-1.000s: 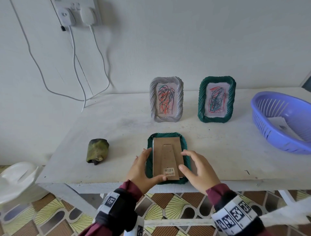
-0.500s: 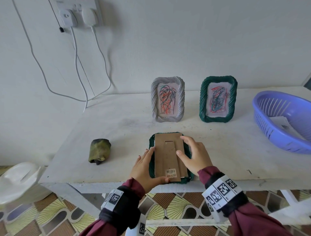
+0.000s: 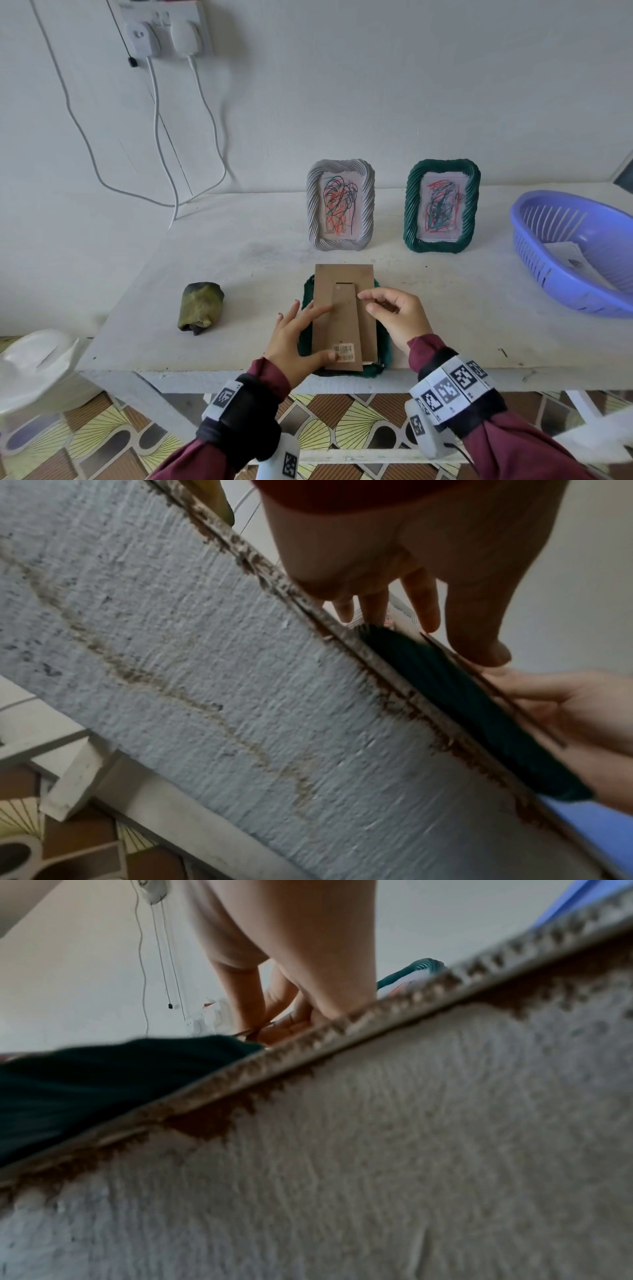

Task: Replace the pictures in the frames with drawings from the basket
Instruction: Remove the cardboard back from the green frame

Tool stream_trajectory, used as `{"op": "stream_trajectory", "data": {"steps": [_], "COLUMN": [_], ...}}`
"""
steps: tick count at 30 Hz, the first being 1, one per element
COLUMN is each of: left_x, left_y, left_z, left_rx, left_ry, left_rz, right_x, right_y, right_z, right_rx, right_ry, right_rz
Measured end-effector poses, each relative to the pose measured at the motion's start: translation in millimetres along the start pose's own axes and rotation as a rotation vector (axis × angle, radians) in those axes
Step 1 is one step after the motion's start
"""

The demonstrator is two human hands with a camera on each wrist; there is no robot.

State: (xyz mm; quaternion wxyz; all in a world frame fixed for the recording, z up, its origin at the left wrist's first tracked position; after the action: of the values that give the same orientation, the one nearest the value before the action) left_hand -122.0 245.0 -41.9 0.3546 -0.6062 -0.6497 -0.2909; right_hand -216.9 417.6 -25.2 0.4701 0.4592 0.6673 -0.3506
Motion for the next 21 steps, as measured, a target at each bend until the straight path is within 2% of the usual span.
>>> {"op": "stream_trajectory", "data": {"steps": [4,8,11,17,21], "left_x": [13.7,25.8,27.2,0.2,-23.1], "left_y": [-6.8,-16.4,-18.2,-3.8,6.3], "left_z": [-5.9,-17.9,-31.9,-73.9,-85.3], "left_rx": [0.147,0.172,0.181,0.306,0.402], "left_ry": [0.263,0.479,0.595,0.552,0.366], "left_rz": [-0.017,-0.089,-0.145,-0.267,-0.330], "right_x": [-9.0,-16.4,-13.6,21.5,32.2], "right_y": [4.0,6.3,6.7,11.6,14.1], "right_z": [-1.1,0.2,-1.1,-9.8,-10.9], "right_rx": [-0.007,-0.010,-0.026,0.019,0.035], "right_ry": [-0.114,-0.165,-0.089,0.491,0.591], "right_rz": [-0.006,-0.035,-0.047,-0.085,-0.066]}}
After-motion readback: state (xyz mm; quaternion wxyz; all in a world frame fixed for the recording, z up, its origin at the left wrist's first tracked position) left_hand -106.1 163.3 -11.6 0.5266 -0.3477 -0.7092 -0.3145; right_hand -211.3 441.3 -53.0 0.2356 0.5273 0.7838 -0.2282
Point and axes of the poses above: each hand's wrist, its own y-axis away from the middle knuckle, its own z-axis out of the palm, x = y × z, the point moved 1 cm from there along -y, towards the middle knuckle, and after that the axes turned 3 degrees about z, right-handed, at the moved point
